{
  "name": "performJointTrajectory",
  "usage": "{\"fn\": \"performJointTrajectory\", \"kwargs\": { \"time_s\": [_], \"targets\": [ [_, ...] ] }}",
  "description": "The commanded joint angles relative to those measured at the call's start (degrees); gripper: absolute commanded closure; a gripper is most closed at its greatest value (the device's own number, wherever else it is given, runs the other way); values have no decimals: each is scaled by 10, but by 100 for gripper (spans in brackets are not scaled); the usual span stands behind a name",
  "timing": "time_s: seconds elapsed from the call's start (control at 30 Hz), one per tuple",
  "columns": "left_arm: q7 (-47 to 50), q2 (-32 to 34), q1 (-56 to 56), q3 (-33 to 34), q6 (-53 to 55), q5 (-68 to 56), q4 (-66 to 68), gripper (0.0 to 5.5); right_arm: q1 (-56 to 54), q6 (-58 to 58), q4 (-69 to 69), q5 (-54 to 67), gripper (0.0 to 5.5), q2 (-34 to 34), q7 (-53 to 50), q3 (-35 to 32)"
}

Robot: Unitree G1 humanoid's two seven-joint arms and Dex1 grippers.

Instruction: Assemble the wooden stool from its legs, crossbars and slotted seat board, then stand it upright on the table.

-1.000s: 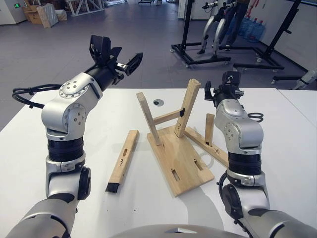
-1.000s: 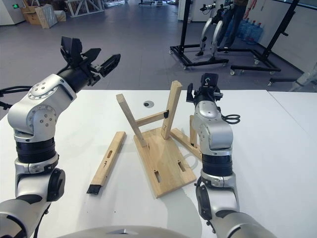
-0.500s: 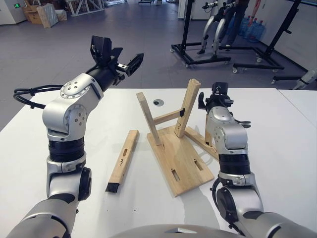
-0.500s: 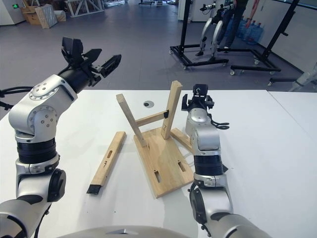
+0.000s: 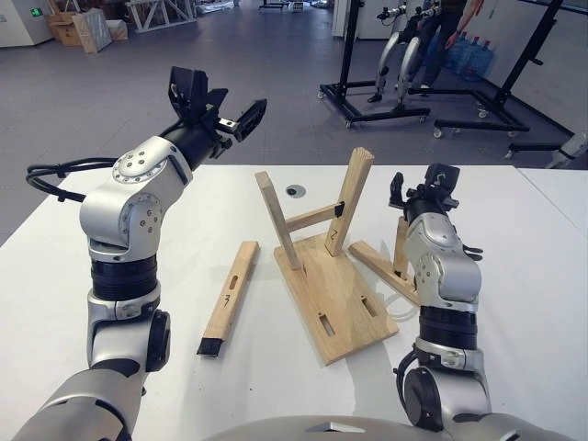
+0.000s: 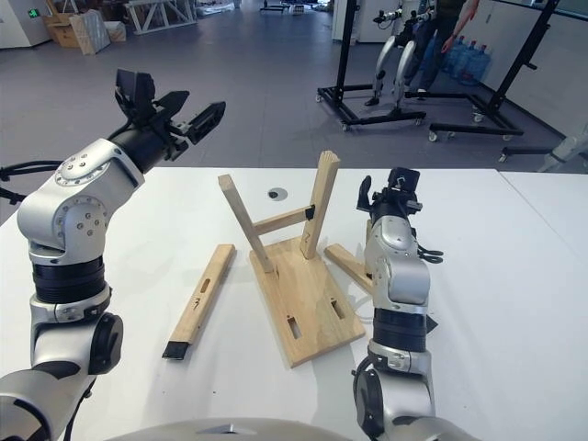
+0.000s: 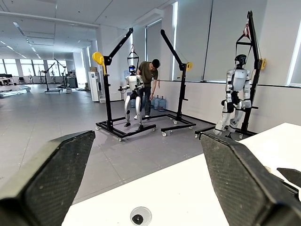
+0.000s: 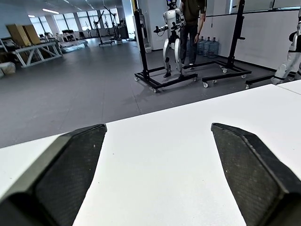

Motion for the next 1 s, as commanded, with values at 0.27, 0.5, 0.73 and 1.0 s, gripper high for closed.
{"fn": "performJointTrajectory", "kwargs": {
  "time_s": [0.27,0.5,0.73,1.0],
  "targets": [
    [-1,-3,5,-5,0,5,-2,143,64,7,15,-3,140,-26,16,-14],
    [1,-6,1,-5,-2,7,2,143,-30,53,-13,-11,140,-50,4,-6],
    [2,-4,2,-2,-2,7,1,143,-92,159,-81,-19,140,-22,-21,29],
    [2,-3,3,1,-4,11,3,143,-39,219,-142,-54,140,-6,-27,73]
  ]
}}
